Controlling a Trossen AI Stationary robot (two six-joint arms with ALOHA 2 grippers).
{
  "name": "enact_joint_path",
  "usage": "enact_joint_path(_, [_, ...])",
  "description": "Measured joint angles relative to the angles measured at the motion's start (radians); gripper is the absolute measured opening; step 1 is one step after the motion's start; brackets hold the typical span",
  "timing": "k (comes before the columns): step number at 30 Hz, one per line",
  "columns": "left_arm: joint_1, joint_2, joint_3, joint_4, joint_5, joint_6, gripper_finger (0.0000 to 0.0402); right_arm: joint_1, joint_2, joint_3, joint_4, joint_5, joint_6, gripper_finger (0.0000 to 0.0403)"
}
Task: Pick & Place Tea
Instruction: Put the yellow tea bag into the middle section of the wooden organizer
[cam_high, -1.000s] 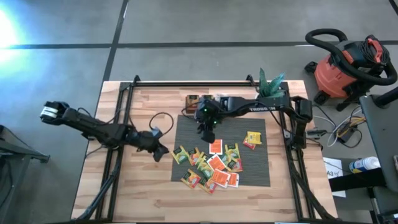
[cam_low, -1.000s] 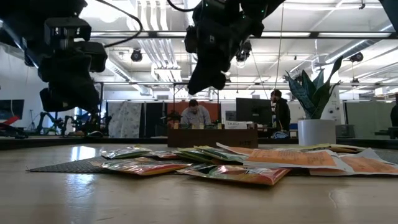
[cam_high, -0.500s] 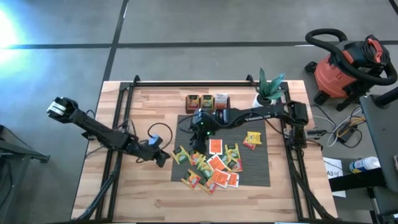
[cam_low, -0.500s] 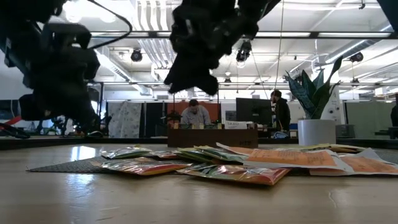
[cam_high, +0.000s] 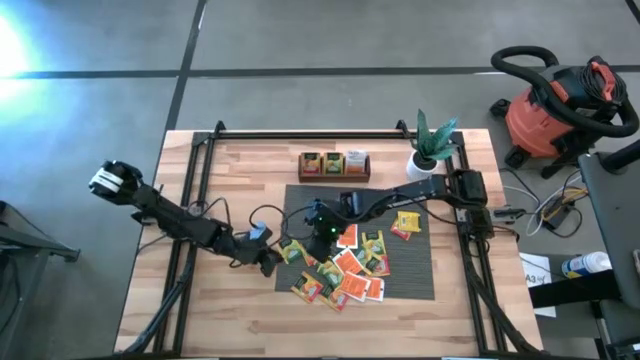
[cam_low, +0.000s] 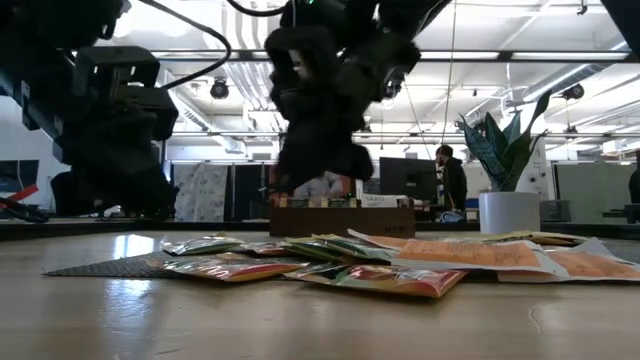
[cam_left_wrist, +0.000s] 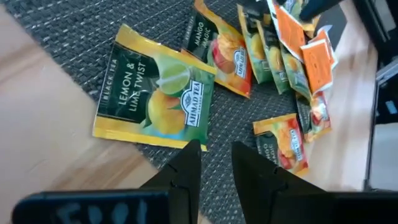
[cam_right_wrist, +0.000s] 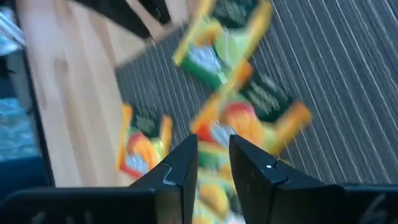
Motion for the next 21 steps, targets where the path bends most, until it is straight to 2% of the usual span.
enact_joint_path(3, [0.001, 0.001, -0.002, -0.002, 0.000, 0.035, 0.0084, 0.012, -0.028, 0.000, -0.143, 0.054, 0.007, 0.0089])
enact_joint_path(9, [0.011, -0.003, -0.002, -0.001, -0.003, 0.099, 0.0084, 0.036, -0.094, 0.000, -0.544, 0.206, 0.013, 0.0093])
enact_joint_path(14, [0.023, 0.000, -0.003, -0.005, -0.005, 0.132, 0.0084, 0.039, -0.151, -0.026, -0.793, 0.318, 0.097, 0.0090])
enact_joint_path(17, [0.026, -0.001, -0.003, -0.004, -0.002, 0.153, 0.0084, 0.039, -0.202, -0.082, -0.801, 0.299, 0.150, 0.0087])
enact_joint_path(21, [0.027, -0.001, -0.003, -0.009, 0.026, 0.188, 0.0084, 0.039, -0.260, -0.169, -0.630, 0.188, 0.219, 0.0081])
